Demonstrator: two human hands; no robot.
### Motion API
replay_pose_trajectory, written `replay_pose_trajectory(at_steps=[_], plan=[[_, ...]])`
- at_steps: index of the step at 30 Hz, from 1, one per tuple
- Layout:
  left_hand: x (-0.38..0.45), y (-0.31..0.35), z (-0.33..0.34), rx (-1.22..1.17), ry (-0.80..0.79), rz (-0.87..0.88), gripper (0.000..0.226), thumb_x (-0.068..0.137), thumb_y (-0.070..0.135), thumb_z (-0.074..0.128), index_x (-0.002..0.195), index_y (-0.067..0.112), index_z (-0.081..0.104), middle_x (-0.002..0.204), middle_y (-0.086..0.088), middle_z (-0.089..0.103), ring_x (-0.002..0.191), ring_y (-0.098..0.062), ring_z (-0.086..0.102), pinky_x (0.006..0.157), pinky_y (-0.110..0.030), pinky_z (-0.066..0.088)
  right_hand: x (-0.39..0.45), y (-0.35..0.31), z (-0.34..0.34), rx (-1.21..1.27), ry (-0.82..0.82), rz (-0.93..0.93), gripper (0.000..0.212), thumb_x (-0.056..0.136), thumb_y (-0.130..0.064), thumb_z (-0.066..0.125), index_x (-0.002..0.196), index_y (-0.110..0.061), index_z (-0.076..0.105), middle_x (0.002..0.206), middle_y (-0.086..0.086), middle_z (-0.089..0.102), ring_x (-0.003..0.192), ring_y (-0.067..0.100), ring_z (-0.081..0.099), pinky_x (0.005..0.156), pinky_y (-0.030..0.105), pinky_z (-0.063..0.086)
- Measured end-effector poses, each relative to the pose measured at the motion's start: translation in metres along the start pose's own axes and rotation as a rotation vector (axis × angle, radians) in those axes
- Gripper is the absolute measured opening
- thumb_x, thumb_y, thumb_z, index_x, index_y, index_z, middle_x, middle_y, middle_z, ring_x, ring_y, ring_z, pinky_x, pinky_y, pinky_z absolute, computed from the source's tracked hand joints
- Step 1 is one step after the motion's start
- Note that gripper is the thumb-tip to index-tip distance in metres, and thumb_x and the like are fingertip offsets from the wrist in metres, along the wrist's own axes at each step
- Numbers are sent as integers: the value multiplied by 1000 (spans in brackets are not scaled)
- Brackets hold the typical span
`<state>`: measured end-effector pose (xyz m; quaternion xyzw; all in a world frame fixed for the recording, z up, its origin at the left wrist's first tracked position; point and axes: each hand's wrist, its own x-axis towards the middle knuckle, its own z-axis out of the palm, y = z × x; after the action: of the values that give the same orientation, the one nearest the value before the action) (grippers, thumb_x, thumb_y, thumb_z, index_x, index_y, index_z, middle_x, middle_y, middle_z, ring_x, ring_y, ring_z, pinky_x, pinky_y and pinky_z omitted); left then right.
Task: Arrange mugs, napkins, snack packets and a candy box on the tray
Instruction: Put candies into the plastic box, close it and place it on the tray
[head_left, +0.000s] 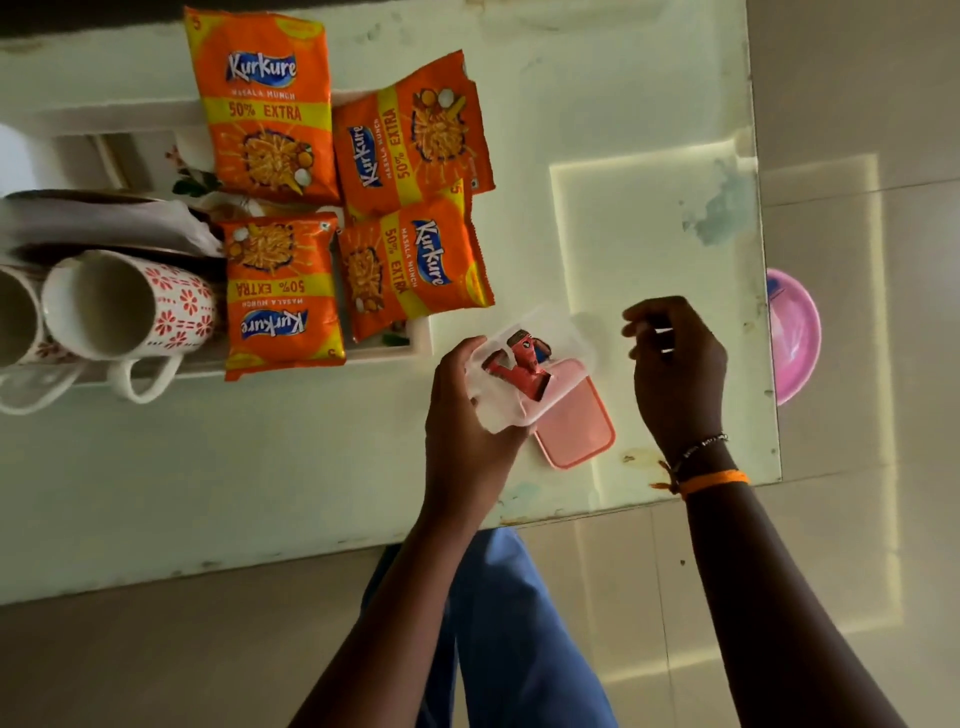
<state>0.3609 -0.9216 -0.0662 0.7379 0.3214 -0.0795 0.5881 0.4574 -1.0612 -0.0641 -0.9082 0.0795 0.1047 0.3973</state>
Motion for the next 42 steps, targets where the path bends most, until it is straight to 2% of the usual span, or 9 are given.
replay_pose_trajectory(at_steps=[3,5,9,14,19,23,28,35,42], plan=[[-14,-14,-16,17,30,-6,81,62,5,80,130,23,40,127,11,45,120,-5,45,84,-4,44,-14,18,16,-148,-89,44,25,81,-3,58,106,-5,58,103,15,63,92,35,58,80,31,45],[-23,-23,-27,28,42,-19,82,62,2,79,131,24,39,125,14,43,118,-2,44,78,2,42,-28,25,33,-334,-270,48,54,77,-25,67,126,-13,47,126,15,49,110,37,45,90,43,40],[-39,-40,-52,6,38,-52,86,63,3,78,133,29,36,127,15,42,118,-2,44,72,4,41,-54,28,56,-604,-213,1,75,69,-53,67,133,-27,37,136,8,39,114,36,40,84,48,48],[-59,-54,-77,-43,-30,-91,85,66,7,77,134,33,33,127,16,43,113,-2,48,73,-7,50,-69,27,61,-419,-133,64,66,67,-40,72,127,-27,46,128,12,43,110,36,44,80,38,47],[-72,-59,-100,-198,-102,-123,75,65,2,77,115,41,37,119,19,53,105,0,57,73,-15,54,-75,13,37,470,7,414,38,80,-26,67,113,-14,51,117,13,47,102,27,58,96,38,47],[-76,-62,-121,-366,-181,-151,71,66,-2,75,111,43,42,122,12,58,103,-3,62,72,-18,54,-96,-5,26,978,-313,464,10,89,-19,50,94,-12,56,100,9,60,103,23,59,104,34,41],[-71,-59,-149,-461,-258,-136,72,66,-5,71,118,36,43,122,13,59,100,-12,67,79,-31,57,-128,-27,40,900,-676,343,31,77,-8,61,106,-16,54,118,5,58,109,19,59,95,36,49],[-56,-59,-173,-420,-372,-102,82,62,-1,75,129,30,38,136,3,49,110,-20,62,87,-40,56,-130,-44,54,647,-865,185,89,60,-5,72,138,-23,33,140,3,39,125,21,49,93,41,53],[-41,-51,-176,-413,-404,-91,88,62,6,75,135,34,34,140,9,44,123,-17,52,93,-34,52,-112,-57,65,506,-930,113,87,55,-6,74,131,-29,38,139,-2,38,126,13,47,97,32,51]])
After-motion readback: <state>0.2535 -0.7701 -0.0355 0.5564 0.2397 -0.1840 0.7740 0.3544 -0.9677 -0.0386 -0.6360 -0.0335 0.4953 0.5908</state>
